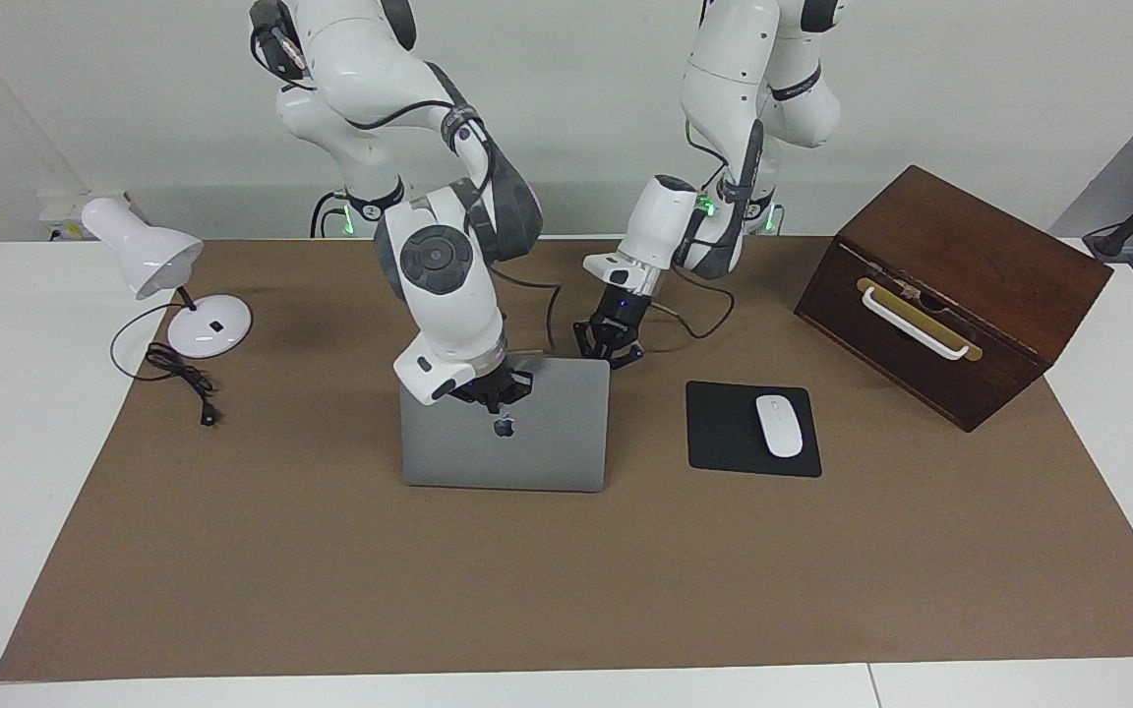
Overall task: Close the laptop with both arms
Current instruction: 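Push the laptop lid down with the right gripper while the left gripper steadies, then press the lid fully shut with the right gripper onto the keyboard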
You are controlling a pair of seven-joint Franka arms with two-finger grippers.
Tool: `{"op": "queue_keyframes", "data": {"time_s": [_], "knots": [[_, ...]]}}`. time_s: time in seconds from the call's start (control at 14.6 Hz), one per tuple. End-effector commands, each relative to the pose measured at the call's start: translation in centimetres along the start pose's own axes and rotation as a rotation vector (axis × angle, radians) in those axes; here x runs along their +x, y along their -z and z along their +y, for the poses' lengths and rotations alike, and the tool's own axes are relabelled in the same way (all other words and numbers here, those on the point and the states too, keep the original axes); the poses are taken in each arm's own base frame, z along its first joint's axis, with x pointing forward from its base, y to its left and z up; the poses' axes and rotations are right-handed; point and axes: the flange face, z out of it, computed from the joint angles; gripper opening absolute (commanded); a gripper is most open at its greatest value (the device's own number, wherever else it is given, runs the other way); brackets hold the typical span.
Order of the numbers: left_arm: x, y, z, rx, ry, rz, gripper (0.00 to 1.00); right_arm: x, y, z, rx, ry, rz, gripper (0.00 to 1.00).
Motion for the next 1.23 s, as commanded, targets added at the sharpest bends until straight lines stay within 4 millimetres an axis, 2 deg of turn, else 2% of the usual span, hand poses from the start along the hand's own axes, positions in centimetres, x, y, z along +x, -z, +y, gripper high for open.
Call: {"op": "queue_keyframes", "data": {"time_s": [0.0, 0.14, 0.41, 0.75, 0.89, 1.16], "knots": [[-2.8, -2.4, -0.3, 0.022, -0.034, -0.059, 0.0, -1.2, -1.8, 0.6, 0.024, 0.008, -0.008, 0.0], [-3.0, -2.4, -0.3, 0.023, -0.034, -0.062, 0.0, -1.6, -3.4, 0.3, 0.026, 0.011, 0.002, 0.0], [-3.0, -2.5, -0.6, 0.026, -0.031, -0.063, 0.0, -1.8, -5.2, 0.5, 0.029, 0.008, 0.015, 0.0], [-3.0, -2.5, -0.7, 0.028, -0.027, -0.064, 0.0, -1.8, -6.4, 0.7, 0.034, 0.006, 0.029, 0.0], [-3.0, -2.5, -0.8, 0.029, -0.026, -0.064, 0.0, -2.2, -6.6, 0.0, 0.034, 0.018, 0.03, 0.0], [-2.9, -2.5, -0.9, 0.03, -0.025, -0.062, 0.0, -2.2, -6.6, -0.1, 0.036, 0.017, 0.035, 0.0]]}}
